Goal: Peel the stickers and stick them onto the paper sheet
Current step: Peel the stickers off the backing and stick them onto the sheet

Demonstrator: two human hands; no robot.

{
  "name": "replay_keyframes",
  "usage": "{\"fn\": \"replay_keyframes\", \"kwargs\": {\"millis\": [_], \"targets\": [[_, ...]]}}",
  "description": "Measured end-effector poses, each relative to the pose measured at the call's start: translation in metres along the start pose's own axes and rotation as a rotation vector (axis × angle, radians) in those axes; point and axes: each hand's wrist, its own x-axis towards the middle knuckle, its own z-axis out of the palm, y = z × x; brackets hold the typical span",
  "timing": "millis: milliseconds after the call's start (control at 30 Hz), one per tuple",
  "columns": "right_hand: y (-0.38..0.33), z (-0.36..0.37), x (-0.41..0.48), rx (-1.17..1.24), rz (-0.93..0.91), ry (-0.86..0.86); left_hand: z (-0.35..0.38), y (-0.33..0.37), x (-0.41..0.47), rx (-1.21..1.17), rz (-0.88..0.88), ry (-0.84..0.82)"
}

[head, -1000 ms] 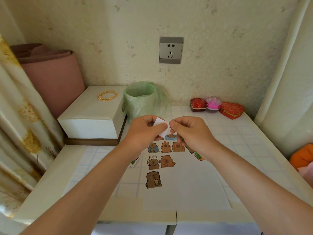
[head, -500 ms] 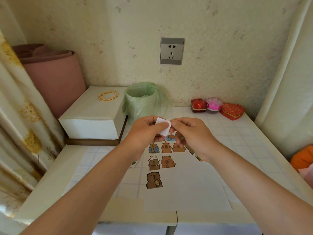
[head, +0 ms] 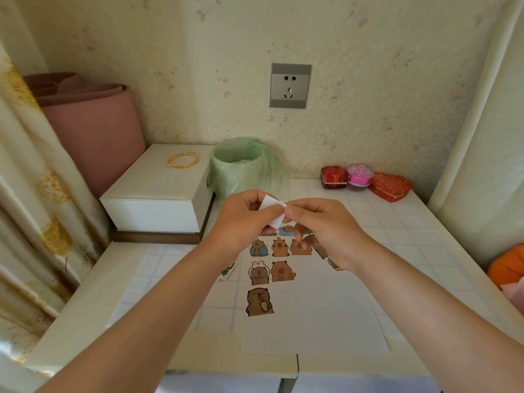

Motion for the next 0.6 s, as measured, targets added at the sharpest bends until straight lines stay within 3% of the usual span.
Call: {"fn": "replay_keyframes", "kwargs": {"millis": [267,600], "targets": [[-0.0015,-0.0002,0.0003,-0.009,0.0,0.165,0.0015,0.0017,-0.001,0.013,0.017,0.007],[-0.004,-0.0031,-0.0004,-0.092,0.016,0.106,0.001,-0.0002,-0.0022,0.083,0.025,-0.022]]}}
